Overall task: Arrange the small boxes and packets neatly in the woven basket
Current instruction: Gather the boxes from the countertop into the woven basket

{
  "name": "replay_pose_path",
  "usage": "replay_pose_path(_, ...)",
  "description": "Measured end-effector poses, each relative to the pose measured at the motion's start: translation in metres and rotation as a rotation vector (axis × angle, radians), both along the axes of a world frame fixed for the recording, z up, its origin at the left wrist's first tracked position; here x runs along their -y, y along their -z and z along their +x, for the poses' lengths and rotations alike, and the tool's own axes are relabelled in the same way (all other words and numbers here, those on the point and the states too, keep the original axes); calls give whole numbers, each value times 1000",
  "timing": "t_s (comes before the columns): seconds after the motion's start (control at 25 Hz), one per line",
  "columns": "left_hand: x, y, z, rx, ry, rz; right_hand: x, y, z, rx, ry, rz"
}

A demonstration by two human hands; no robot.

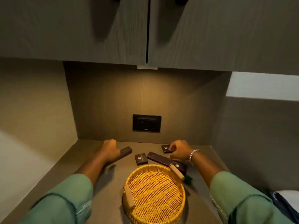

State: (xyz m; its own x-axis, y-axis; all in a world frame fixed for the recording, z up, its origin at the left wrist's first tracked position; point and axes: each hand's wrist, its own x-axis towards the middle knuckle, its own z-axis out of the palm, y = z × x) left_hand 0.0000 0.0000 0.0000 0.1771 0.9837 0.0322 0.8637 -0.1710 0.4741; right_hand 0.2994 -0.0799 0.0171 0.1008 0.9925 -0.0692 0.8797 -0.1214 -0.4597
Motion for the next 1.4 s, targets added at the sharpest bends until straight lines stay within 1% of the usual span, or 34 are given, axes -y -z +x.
replay_pose_path(0.04, -5, 4, -2, -68, -23, -58, -13, 7, -1, 36, -10, -80)
replay_pose_path(0.12, -17, 9, -1, -185, -37, -103, -32, 15, -1, 153, -23, -209)
replay_pose_path(0.2, -26, 12, 1, -227, -33, -126, -45, 22, -1, 214, -39, -301)
replay_pose_path(0.32, -35, 19, 7, -269, 8, -156, -57, 38, -1, 281, -51, -329)
replay_pose_path(0.44, -40, 32, 15, -310, 44, -95, -61, 51, 0, 230, 2, -278)
replay_pose_path(0.52, -39, 26, 15, -202, 10, -86, -57, 35, 4, 197, 65, -177)
replay_pose_path(0.6, -33, 8, 13, -13, -46, -95, -48, 5, 5, 194, 105, -28)
replay_pose_path(0.68, -26, -13, 16, 138, -83, -71, -33, -27, -2, 126, 131, 75)
replay_pose_path(0.72, -21, -23, 21, 192, -84, -51, -26, -42, -9, 98, 141, 90)
replay_pose_path(0.8, -11, -44, 35, 329, -55, -33, -11, -68, -26, 111, 127, 64)
replay_pose_path(0.88, 7, -56, 50, 497, -8, -63, 6, -80, -46, 121, 105, 9)
replay_pose_path(0.92, 17, -57, 56, 526, 20, -61, 14, -80, -55, 109, 94, -26)
replay_pose_path(1.0, 36, -49, 66, 471, 55, -55, 28, -67, -71, 85, 71, -81)
replay_pose_path(1.04, 46, -41, 70, 436, 46, -55, 34, -57, -78, 102, 56, -97)
replay_pose_path(1.16, 66, -16, 76, 380, -33, -52, 41, -25, -92, 250, 46, -91)
replay_pose_path(1.32, 77, 10, 72, 120, -84, -79, 44, 5, -91, 309, 71, -163)
replay_pose_path(1.4, 78, 14, 71, 44, -86, -73, 43, 13, -87, 354, 47, -182)
